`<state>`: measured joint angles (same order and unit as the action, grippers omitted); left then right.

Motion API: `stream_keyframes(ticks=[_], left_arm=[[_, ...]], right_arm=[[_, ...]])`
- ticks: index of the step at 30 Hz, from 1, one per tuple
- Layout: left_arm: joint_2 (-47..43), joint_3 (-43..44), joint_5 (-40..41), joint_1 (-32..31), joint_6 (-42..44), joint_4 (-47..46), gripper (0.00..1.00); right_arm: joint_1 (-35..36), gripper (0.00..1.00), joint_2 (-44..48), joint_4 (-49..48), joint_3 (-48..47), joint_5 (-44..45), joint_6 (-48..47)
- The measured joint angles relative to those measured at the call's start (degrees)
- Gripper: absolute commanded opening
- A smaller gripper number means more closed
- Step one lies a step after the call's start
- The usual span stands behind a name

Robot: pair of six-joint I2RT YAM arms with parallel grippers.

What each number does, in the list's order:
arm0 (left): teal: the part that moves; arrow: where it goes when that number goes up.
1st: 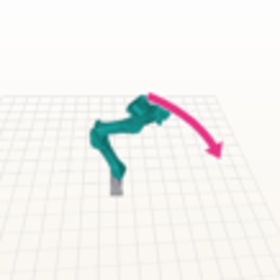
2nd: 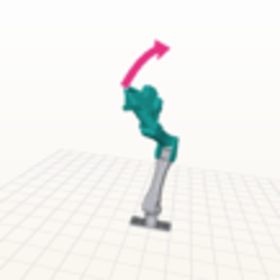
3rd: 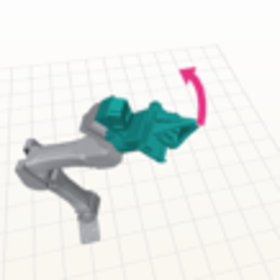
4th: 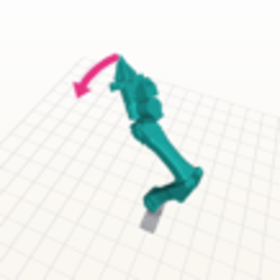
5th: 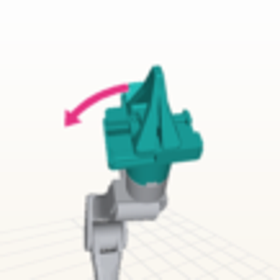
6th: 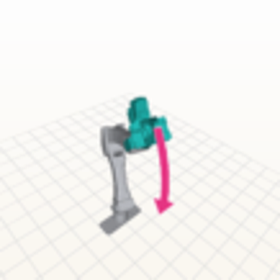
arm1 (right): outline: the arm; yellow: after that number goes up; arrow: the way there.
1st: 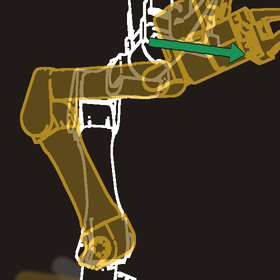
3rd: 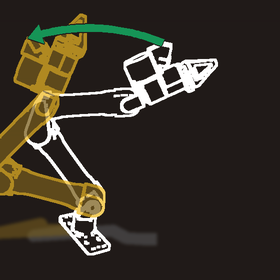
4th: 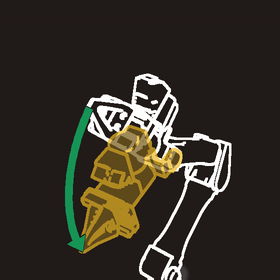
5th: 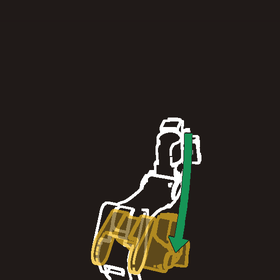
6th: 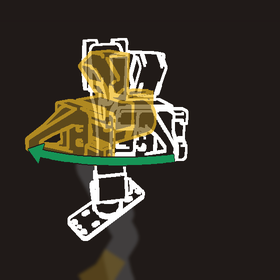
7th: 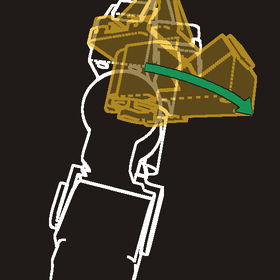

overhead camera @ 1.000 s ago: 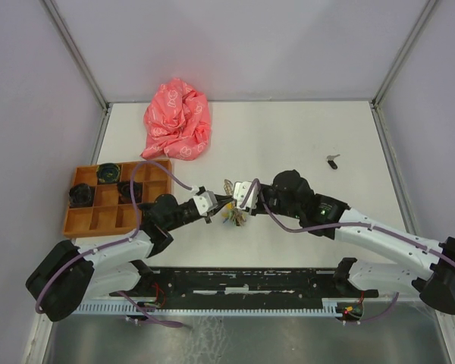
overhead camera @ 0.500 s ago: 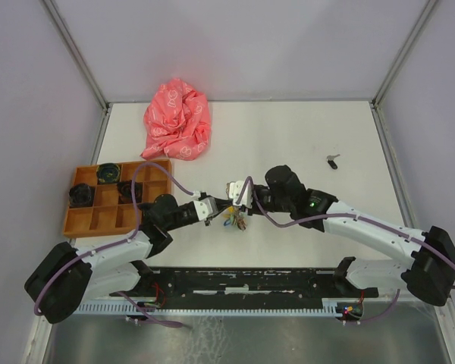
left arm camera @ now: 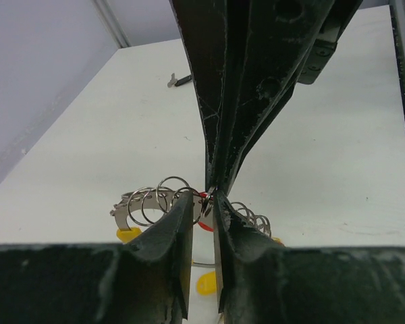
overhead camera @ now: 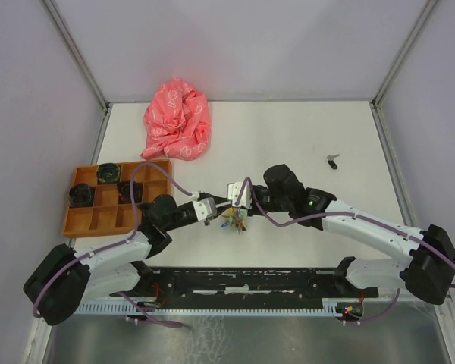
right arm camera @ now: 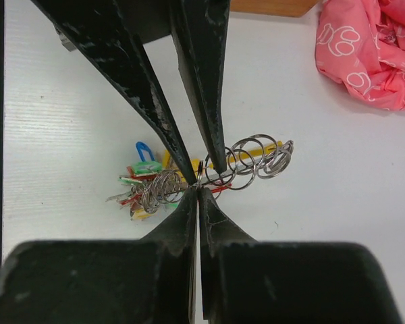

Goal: Put the keys on the keyring

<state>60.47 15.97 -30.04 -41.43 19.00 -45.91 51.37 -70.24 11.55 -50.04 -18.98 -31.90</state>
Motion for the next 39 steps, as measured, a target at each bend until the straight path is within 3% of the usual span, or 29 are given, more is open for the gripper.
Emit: stream_keyframes(ticks=[5, 18, 39], left_arm=[[-2.5, -0.8, 0.6, 0.3, -0.1, -2.4, 0.36], [1.6, -2.3, -1.4, 5.6, -8.4, -9.0, 0.39], [13.0, -0.9, -7.6, 8.7, -26.7, -19.7, 0.26]], right_arm=[[-0.1, 0.01, 0.3, 0.6, 0.3, 1.5, -1.6], [-0.1, 0.01, 1.3, 0.6, 1.2, 3.1, -5.2], [-0.1, 0.01, 2.1, 0.6, 1.2, 3.1, -5.7]])
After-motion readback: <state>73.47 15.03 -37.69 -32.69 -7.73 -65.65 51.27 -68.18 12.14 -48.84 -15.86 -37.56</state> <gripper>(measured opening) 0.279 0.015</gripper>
